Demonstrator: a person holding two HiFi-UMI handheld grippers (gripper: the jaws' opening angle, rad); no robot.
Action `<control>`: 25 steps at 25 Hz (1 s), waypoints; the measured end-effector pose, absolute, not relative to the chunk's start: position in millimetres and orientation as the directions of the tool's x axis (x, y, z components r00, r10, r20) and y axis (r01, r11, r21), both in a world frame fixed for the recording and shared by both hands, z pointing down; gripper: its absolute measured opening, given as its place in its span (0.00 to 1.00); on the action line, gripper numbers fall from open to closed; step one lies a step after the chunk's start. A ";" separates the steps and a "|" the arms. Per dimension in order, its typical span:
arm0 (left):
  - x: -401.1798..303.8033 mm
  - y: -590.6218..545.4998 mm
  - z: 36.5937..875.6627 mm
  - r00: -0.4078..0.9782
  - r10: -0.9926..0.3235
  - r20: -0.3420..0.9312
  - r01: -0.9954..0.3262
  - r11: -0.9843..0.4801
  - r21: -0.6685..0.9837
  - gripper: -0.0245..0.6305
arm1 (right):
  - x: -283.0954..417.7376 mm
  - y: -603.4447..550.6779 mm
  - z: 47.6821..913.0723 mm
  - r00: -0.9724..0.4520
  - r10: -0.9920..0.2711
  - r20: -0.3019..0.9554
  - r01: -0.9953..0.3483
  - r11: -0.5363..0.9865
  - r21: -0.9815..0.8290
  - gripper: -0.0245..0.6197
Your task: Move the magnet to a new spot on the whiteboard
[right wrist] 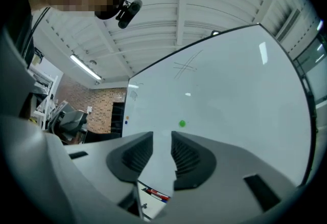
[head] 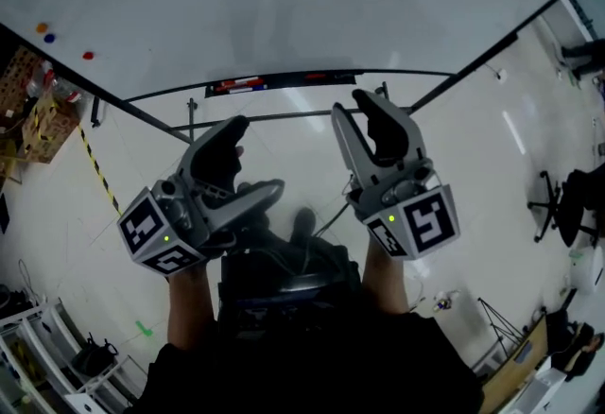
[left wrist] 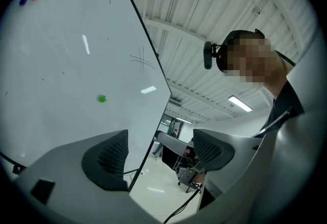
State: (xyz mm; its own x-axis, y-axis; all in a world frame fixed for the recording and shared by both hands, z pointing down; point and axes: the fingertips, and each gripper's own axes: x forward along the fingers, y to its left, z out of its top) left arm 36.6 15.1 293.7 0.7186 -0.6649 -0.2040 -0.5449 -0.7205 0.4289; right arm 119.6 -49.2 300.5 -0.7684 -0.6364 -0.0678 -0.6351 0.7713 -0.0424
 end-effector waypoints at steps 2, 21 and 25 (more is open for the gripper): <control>37.7 25.9 291.6 0.708 -0.678 -0.196 -0.564 -0.710 0.421 0.64 | 118.6 -39.5 299.5 -0.782 -0.618 -0.076 -0.616 0.786 -0.048 0.25; -34.0 100.8 280.9 0.724 -0.629 -0.283 -0.489 -0.757 0.433 0.64 | 58.6 44.7 286.4 -0.758 -0.651 -0.043 -0.652 0.758 0.006 0.25; -53.7 120.0 289.8 0.735 -0.604 -0.309 -0.438 -0.770 0.464 0.64 | 38.3 70.0 294.8 -0.749 -0.662 0.004 -0.662 0.749 0.021 0.25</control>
State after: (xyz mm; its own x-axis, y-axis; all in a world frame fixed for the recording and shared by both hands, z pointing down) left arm -53.7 120.0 289.8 0.7348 -0.6040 -0.3087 -0.4379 -0.7700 0.4641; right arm 38.3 70.0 294.8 -0.7493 -0.6622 0.0043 -0.6620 0.7492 0.0214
